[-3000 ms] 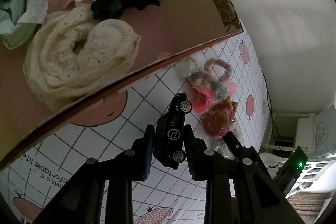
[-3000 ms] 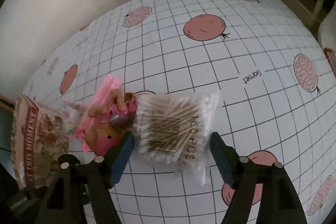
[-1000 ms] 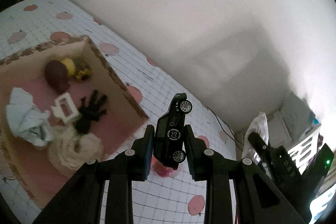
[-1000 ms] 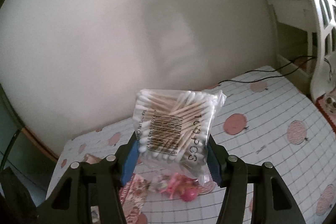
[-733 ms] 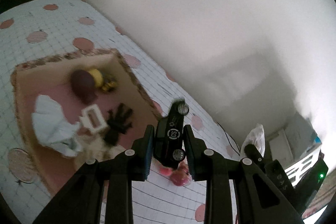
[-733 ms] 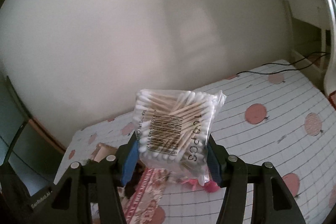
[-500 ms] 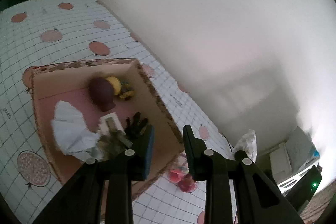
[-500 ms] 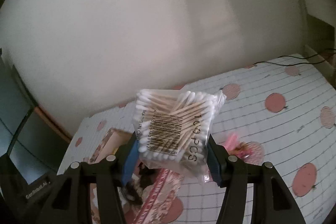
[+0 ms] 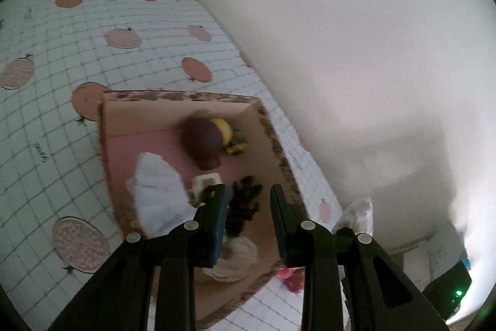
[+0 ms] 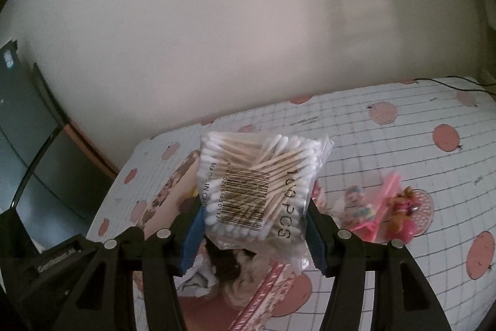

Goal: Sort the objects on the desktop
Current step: 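Carry the toy car and swab pack over the pink box, then open both tools to release the car and swab pack into the box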

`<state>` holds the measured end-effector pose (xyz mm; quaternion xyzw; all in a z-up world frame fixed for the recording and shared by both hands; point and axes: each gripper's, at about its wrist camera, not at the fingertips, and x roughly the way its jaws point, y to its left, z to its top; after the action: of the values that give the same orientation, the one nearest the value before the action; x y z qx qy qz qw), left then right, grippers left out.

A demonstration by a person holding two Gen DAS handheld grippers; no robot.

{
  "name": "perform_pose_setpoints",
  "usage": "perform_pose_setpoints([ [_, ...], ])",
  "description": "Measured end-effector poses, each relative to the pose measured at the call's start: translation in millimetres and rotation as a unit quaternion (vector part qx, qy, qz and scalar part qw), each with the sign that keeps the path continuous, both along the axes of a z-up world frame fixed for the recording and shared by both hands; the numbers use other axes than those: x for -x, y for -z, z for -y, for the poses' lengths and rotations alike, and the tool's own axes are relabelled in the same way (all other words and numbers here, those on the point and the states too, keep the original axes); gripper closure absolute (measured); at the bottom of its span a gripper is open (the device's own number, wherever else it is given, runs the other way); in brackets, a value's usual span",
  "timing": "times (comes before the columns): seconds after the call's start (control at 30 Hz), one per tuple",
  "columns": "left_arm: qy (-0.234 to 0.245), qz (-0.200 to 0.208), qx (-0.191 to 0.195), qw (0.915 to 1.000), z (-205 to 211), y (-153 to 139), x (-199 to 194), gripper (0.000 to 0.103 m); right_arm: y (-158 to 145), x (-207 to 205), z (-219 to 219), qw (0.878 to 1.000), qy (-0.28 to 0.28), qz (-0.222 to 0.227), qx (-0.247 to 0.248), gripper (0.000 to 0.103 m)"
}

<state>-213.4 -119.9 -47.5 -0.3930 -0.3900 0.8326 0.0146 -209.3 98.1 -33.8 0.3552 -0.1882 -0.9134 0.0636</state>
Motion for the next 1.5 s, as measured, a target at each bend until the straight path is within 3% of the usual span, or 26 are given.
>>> perform_pose_setpoints([
  [0.3, -0.042, 0.03, -0.004, 0.9987, 20.8, 10.9, -4.7, 0.068, 12.3, 4.2, 27.5, 0.998, -0.055, 0.019, 0.012, 0.04],
  [0.53, -0.045, 0.046, -0.001, 0.9979, 20.3, 15.4, -4.5, 0.067, 25.7, 5.8, 39.9, 0.996, -0.083, 0.043, 0.009, 0.04],
  [0.7, -0.054, 0.051, 0.003, 0.9972, 21.0, 15.8, -6.1, 0.06, 29.7, 5.7, 42.1, 0.995, -0.087, 0.052, 0.007, 0.039],
  [0.87, -0.054, 0.054, 0.01, 0.997, 19.2, 14.9, -5.2, 0.056, 26.1, 4.9, 41.8, 0.995, -0.087, 0.044, 0.008, 0.027],
  [1.3, -0.066, 0.058, 0.027, 0.9958, 20.5, 13.0, -7.4, 0.053, 22.1, 5.8, 39.2, 0.995, -0.086, 0.041, 0.012, 0.025],
  [1.4, -0.069, 0.056, 0.033, 0.9955, 19.7, 12.0, -7.4, 0.044, 21.1, 5.8, 38.4, 0.996, -0.085, 0.038, 0.014, 0.024],
  [1.5, -0.075, 0.055, 0.039, 0.9949, 19.1, 10.5, -7.5, 0.043, 20.2, 5.9, 36.4, 0.996, -0.081, 0.035, 0.018, 0.019],
])
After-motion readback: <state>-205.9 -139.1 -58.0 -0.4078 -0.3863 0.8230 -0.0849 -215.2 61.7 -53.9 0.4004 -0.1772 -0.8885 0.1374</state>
